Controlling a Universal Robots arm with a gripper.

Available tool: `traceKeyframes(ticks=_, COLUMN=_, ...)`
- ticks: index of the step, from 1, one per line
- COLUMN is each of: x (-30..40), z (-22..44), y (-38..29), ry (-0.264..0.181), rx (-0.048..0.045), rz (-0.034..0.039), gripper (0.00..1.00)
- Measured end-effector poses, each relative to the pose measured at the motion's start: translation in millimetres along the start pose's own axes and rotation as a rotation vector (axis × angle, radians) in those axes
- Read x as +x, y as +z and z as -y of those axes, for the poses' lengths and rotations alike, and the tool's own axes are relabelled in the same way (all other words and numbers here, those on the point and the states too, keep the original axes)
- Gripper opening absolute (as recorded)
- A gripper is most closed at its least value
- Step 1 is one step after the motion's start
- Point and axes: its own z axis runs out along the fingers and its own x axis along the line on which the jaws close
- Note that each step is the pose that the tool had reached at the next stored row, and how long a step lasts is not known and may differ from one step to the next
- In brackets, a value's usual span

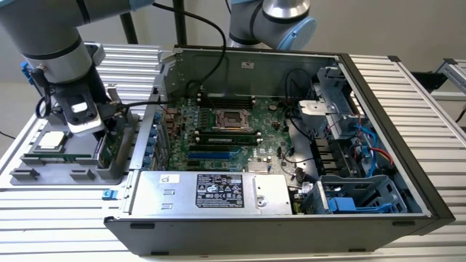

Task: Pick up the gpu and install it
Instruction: 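Pick up the gpu and move the gpu toward the slot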

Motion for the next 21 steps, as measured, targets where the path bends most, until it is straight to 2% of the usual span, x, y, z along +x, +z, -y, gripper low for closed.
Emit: traceKeyframes(ticks=21, x=0.0, z=0.1, y=2.6, ry=0.000, rx=0.0000, rz=0.0000, gripper=1.00)
